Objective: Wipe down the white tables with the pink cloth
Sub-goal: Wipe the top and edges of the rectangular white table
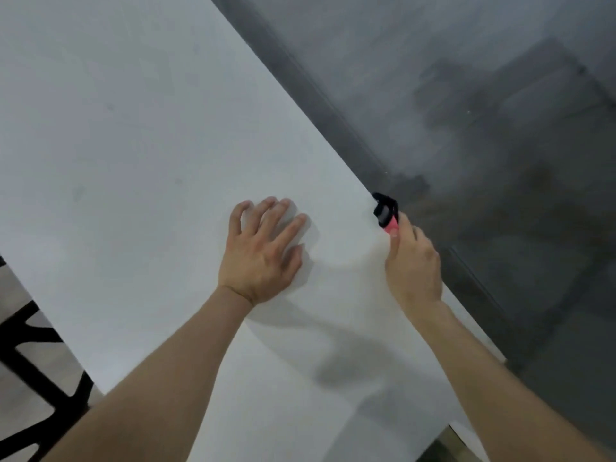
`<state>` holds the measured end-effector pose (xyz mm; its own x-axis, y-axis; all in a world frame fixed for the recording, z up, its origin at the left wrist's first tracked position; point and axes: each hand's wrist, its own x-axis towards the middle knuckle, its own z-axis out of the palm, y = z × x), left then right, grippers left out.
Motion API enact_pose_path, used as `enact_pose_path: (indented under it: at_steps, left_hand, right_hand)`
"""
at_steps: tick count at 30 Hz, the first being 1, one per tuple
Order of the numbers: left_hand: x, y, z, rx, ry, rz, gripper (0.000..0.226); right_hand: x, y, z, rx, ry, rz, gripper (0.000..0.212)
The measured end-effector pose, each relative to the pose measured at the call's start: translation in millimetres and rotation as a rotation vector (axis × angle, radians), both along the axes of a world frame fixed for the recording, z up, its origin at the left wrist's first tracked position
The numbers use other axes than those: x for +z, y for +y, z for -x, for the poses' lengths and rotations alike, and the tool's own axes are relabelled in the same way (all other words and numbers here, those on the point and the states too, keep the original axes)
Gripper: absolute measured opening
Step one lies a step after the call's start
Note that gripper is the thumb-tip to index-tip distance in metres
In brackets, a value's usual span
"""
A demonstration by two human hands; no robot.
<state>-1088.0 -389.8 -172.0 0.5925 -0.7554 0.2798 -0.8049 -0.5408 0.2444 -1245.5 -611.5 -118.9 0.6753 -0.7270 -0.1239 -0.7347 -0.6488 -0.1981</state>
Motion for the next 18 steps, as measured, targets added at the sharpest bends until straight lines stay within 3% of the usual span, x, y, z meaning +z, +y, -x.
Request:
enact_pose_path:
  at_steps: [3,6,10,13,18]
  left_hand:
    - [-0.5,-0.4,2.9,0.002,0.011,-0.004,0.048]
    - [-2.9,-1.3,1.7,0.001,0.012,-0.001,0.047]
    - [-7.3,0.8,2.1,-0.02,0.014,-0.012,0.048]
    - [-10.4,0.9,-0.1,-0.004,0.012,-0.002,0.048]
    - [-10.4,0.3,0.9,0.01,0.031,0.008,0.049]
  right_hand:
    - [-2.5,0.7,-25.5,0.002,0.038,-0.016,0.054]
    - [-11.9,9.0,-126.4,0.074,0.026,-0.04,0.067]
    - [-13.8,18.5,-239.0,0.148,0.0,-0.063,0.069]
    - [-16.6,9.5,-209.8,0.185,-0.009,-0.05,0.066]
    - [-6.2,5.3,-54.5,0.057,-0.088,-0.055,0.055]
